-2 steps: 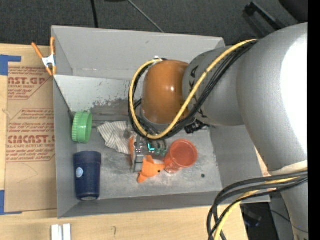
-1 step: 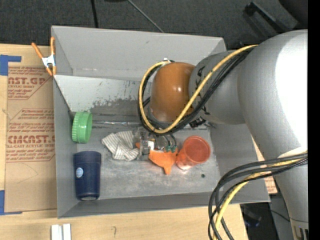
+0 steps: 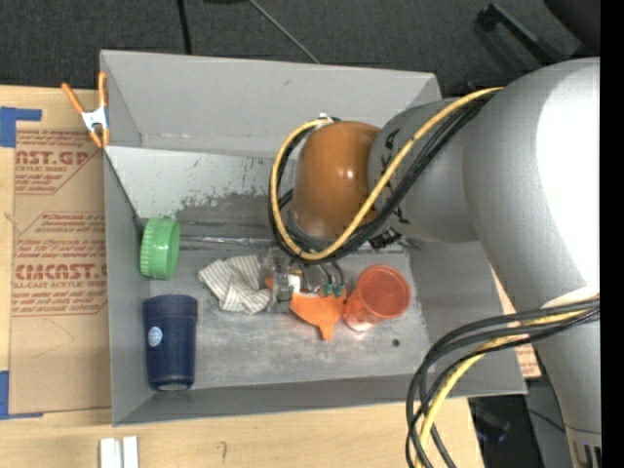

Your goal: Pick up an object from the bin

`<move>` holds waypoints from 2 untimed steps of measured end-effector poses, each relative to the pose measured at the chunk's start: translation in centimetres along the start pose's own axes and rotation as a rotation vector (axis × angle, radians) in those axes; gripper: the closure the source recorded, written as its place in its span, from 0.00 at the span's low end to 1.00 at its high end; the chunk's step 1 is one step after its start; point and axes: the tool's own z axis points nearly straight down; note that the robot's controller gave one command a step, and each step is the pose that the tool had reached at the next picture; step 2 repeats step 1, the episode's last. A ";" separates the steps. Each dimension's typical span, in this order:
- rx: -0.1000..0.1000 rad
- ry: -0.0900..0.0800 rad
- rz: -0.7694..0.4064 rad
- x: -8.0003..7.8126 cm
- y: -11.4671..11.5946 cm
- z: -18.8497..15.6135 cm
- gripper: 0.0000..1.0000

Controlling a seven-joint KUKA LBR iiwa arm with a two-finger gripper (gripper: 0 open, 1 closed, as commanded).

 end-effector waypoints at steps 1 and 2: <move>0.001 -0.007 -0.034 0.4 1.3 -18.2 1.00; 0.001 -0.007 -0.034 0.4 1.3 -18.2 1.00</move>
Offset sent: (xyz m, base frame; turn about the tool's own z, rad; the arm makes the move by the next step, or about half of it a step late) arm 0.0000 0.0000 0.0000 0.0000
